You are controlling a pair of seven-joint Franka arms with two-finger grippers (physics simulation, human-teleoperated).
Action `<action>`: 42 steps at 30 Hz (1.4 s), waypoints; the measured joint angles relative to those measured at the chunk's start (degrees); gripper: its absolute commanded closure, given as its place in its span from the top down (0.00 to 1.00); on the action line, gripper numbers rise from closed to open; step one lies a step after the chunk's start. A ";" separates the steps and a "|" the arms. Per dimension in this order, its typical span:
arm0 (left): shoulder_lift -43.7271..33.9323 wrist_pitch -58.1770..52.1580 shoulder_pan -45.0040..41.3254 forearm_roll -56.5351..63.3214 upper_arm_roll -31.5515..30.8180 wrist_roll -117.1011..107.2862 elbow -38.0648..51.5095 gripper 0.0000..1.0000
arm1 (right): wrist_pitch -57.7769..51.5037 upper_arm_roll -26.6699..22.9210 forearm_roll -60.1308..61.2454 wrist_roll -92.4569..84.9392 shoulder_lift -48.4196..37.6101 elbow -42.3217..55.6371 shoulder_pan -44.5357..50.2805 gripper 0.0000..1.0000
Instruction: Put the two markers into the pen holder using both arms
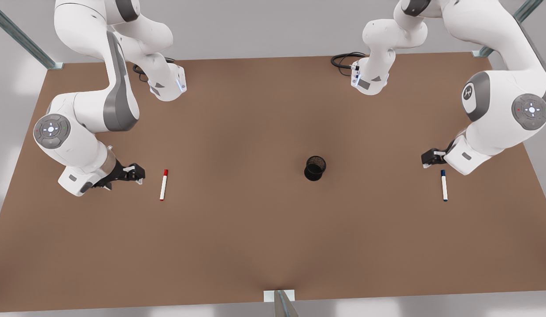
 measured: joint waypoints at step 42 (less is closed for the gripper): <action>26.98 47.55 22.90 -3.32 0.17 27.82 -19.69 0.49 | 0.83 0.00 -0.05 -2.06 0.00 0.09 0.00 1.00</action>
